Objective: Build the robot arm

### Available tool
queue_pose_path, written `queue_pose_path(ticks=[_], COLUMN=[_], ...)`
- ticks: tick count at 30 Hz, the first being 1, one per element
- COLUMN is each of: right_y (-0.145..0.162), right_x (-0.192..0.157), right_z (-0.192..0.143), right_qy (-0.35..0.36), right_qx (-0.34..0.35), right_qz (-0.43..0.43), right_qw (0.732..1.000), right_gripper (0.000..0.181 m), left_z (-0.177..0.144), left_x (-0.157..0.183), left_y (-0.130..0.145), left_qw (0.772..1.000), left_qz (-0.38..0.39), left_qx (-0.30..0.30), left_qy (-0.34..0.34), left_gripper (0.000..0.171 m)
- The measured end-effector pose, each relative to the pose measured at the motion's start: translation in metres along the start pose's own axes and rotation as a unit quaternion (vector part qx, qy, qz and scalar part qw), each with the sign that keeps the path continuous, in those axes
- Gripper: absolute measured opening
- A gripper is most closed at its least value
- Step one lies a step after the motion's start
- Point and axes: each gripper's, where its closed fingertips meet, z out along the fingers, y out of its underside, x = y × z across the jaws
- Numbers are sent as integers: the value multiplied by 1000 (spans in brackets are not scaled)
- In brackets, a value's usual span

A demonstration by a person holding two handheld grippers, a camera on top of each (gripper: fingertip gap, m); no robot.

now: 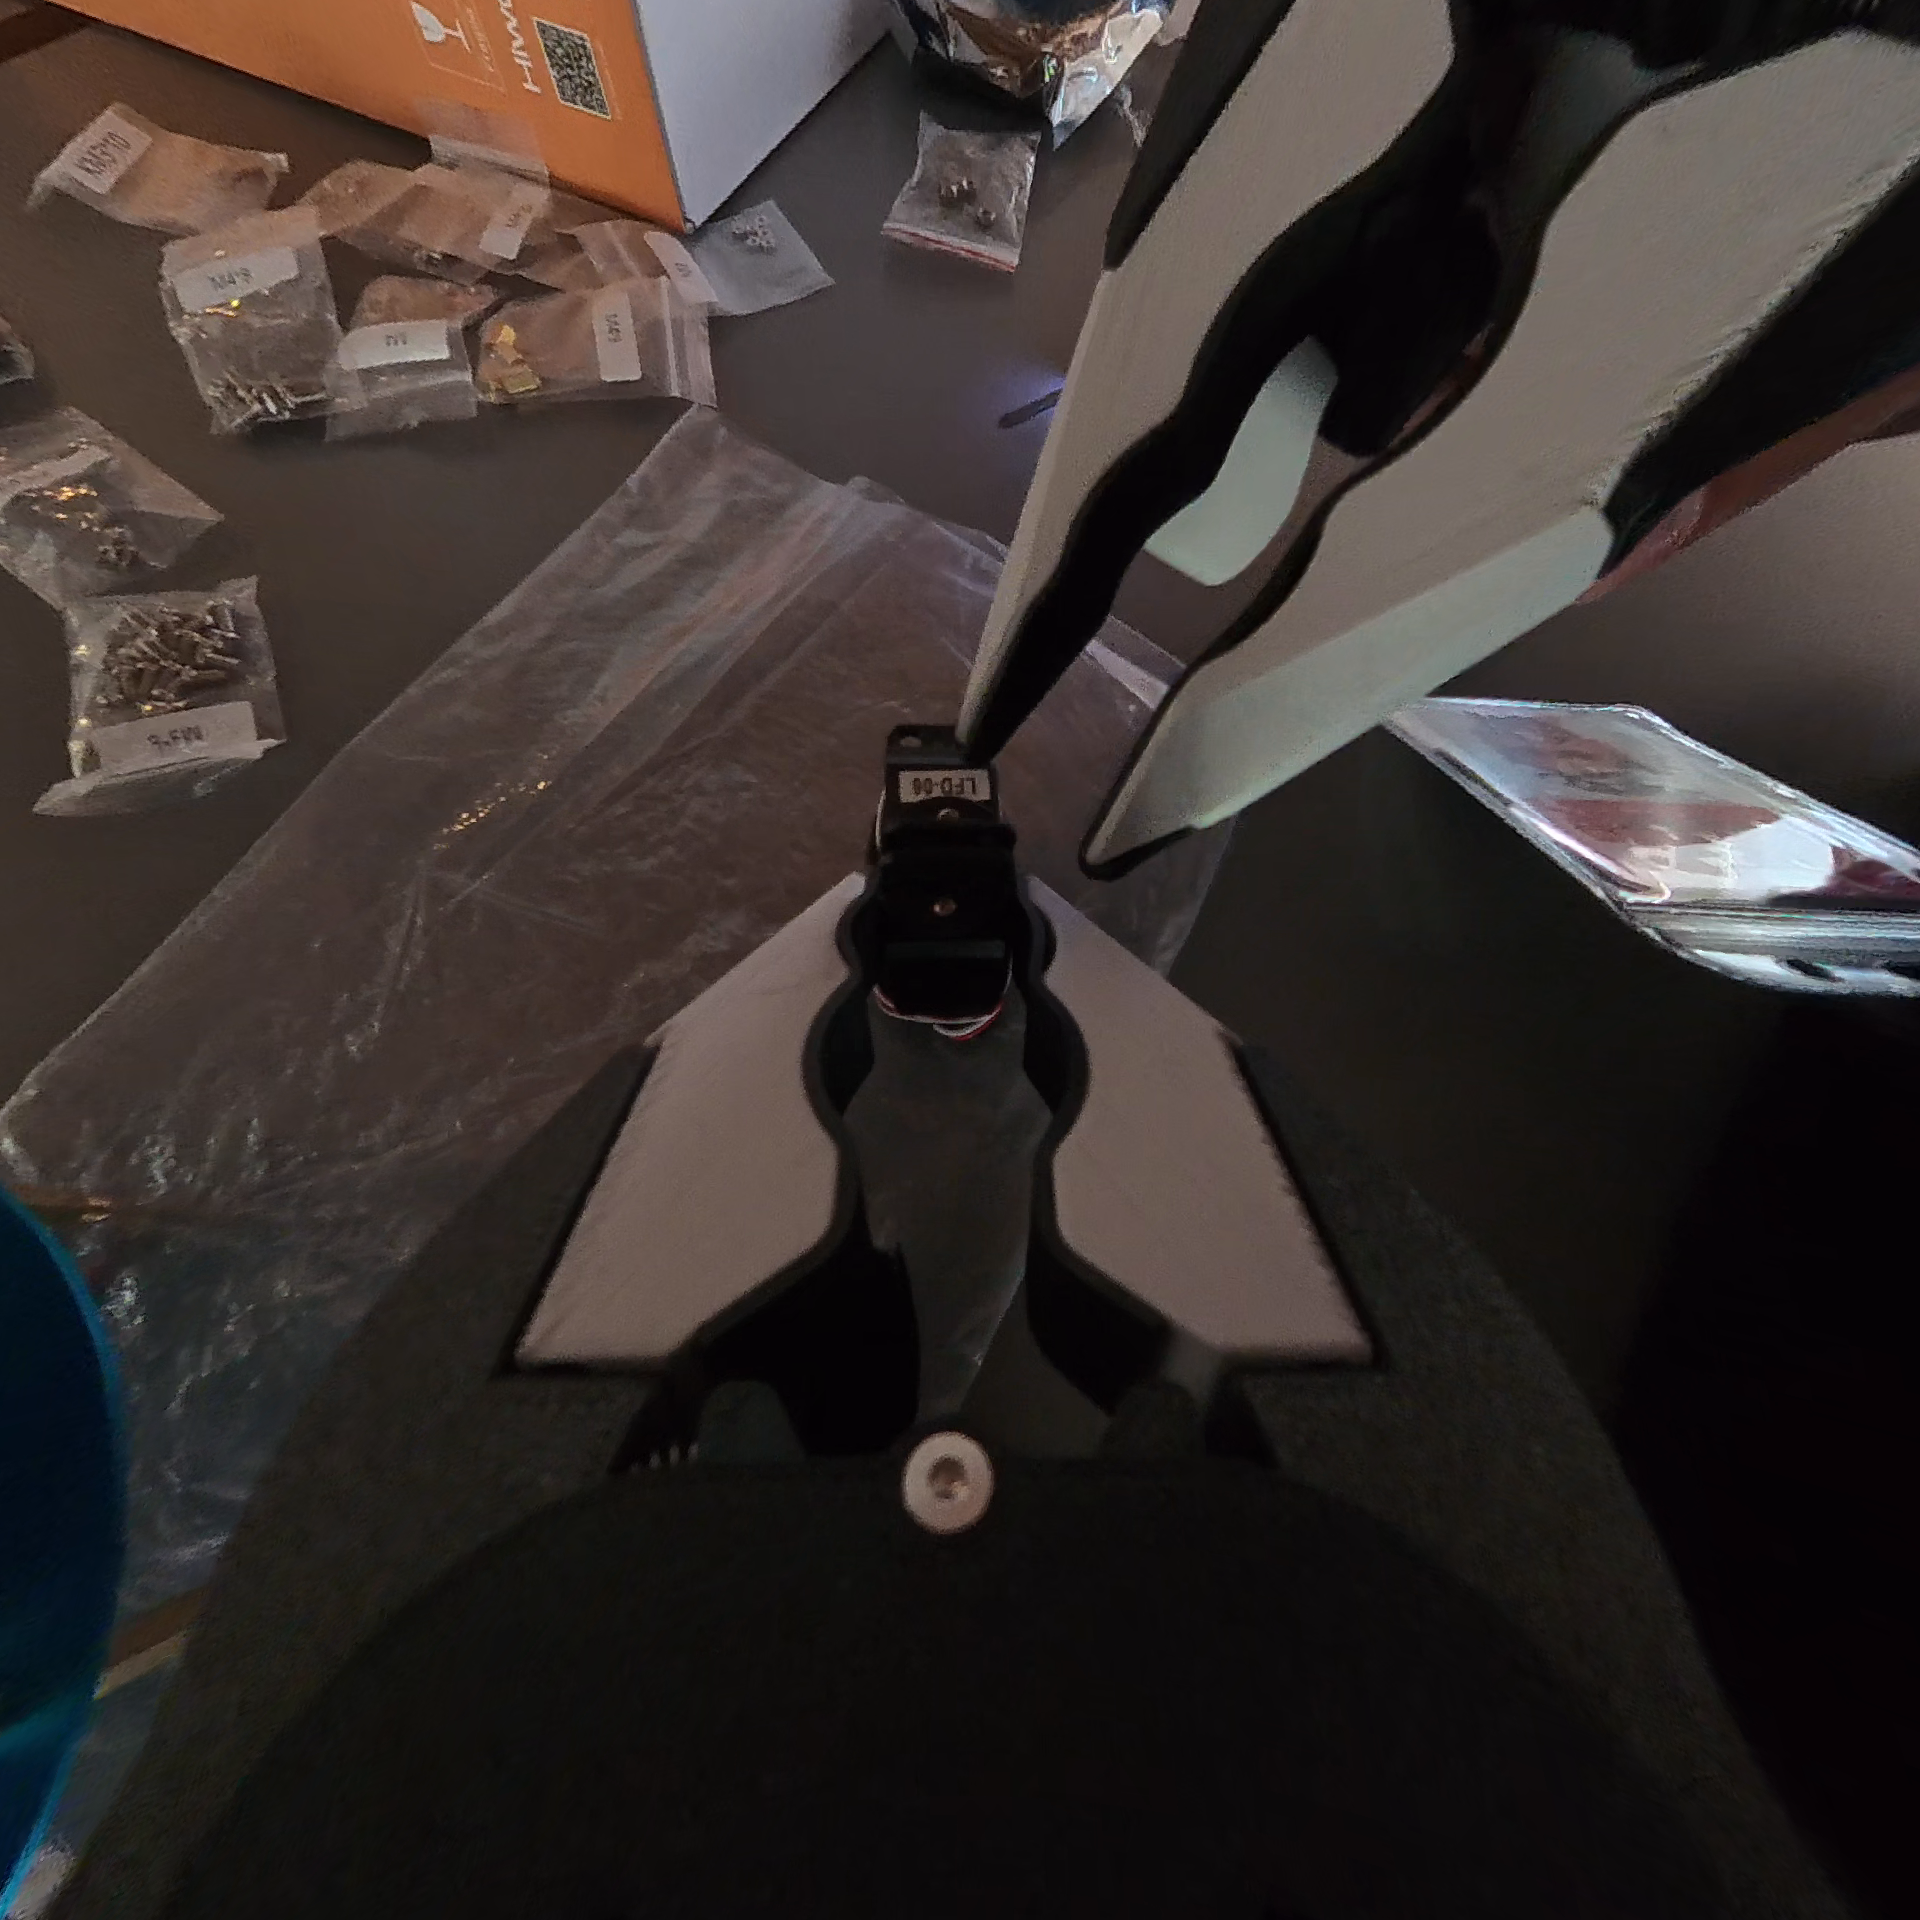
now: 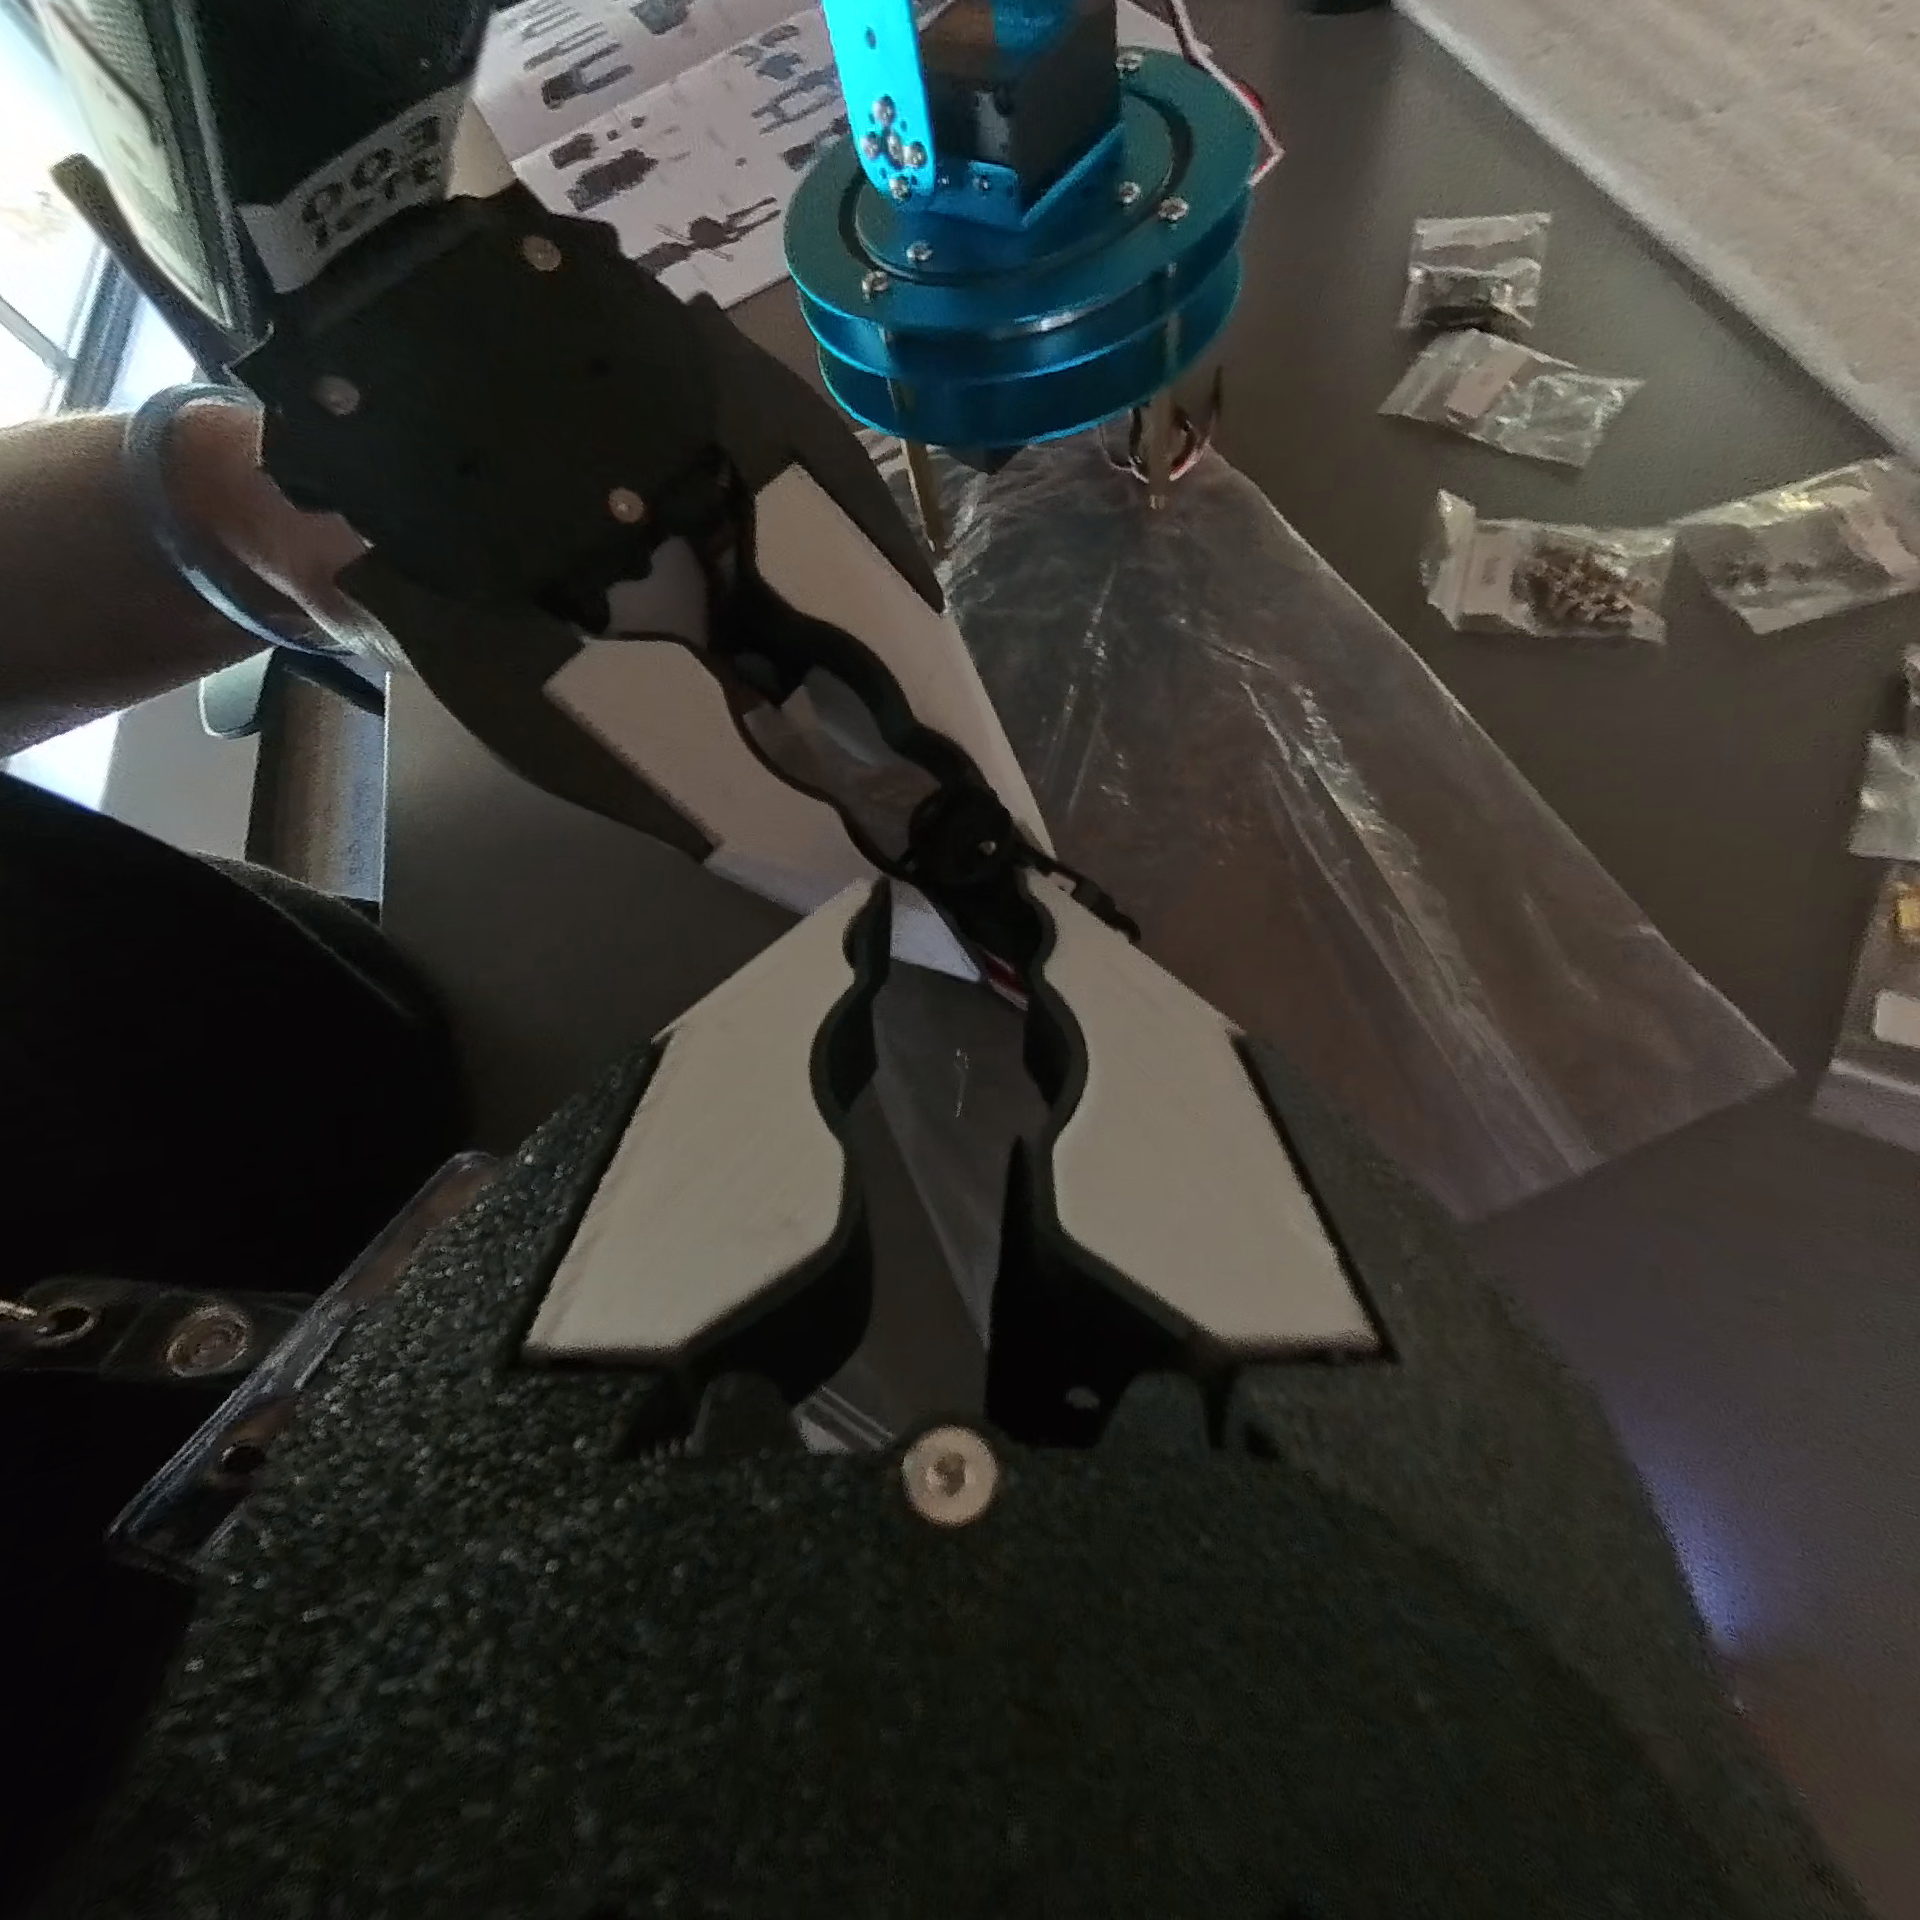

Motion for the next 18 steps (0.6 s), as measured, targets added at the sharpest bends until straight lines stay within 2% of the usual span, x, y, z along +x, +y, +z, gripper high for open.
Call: queue_pose_path(ticks=[6, 8, 11, 13, 18], right_y=[-6, -4, -2, -5, -12], right_x=[-1, -6, -2, 2, 0], right_z=[6, 7, 2, 2, 11], right_qy=[-21, -38, -55, -92, -221], right_qx=[-2, -3, -6, -10, -23], right_qz=[-39, -59, -158, -206, -228], right_qw=[999, 998, 986, 974, 948], right_gripper=[23, 30, 32, 33, 33], left_z=[0, 0, 0, 0, 0], left_x=[0, 1, 2, 3, 4], left_y=[1, 1, 1, 1, 2], left_qw=[1000, 1000, 1000, 999, 997], left_qz=[7, 7, 23, 29, 49], left_qx=[-2, -2, -5, -6, -11], left_qy=[-1, 4, 19, 33, 62], left_gripper=[24, 24, 24, 24, 24])
